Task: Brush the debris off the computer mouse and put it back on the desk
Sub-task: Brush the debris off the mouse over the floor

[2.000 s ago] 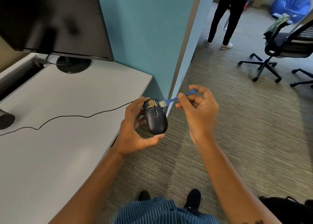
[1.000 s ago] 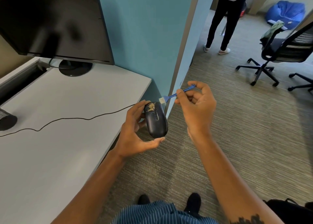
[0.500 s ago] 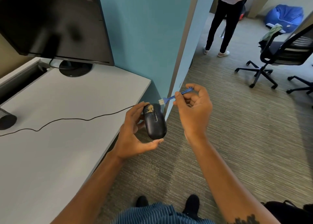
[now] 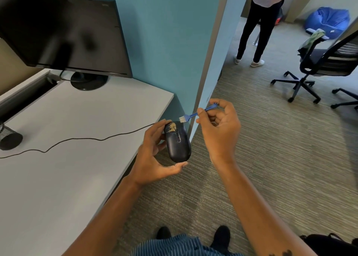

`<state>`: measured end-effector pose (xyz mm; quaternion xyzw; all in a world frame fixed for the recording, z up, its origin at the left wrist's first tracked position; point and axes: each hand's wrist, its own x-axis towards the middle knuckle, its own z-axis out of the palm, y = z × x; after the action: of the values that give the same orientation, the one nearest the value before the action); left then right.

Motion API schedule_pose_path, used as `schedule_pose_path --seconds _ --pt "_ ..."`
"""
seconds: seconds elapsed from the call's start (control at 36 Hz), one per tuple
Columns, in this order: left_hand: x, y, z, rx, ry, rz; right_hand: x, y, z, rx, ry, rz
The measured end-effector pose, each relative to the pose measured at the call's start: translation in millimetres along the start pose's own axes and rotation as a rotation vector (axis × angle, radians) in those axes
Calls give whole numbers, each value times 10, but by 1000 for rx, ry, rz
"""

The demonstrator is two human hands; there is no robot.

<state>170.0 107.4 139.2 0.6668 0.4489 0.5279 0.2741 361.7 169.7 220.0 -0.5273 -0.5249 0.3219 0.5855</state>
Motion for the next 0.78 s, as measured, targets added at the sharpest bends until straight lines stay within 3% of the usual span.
schedule_pose_path --seconds 0.17,0.31,0.44,0.56,0.69,0.78 --pt "1 8 22 -8 4 -1 -16 -19 12 -10 -57 -14" --pt "-14 1 24 -6 -1 -6 7 -36 -3 -5 27 -25" --pt "-29 -12 24 -2 3 -16 -19 -32 -15 -20 -42 -28" --pt "-37 -21 22 -20 -3 -40 -20 -32 -48 -7 32 -35" --pt "-38 -53 33 -26 -4 -43 -40 -28 -49 5 -72 -23" --pt "-45 -64 40 -19 -5 -44 -37 -10 -24 -48 -8 -31"
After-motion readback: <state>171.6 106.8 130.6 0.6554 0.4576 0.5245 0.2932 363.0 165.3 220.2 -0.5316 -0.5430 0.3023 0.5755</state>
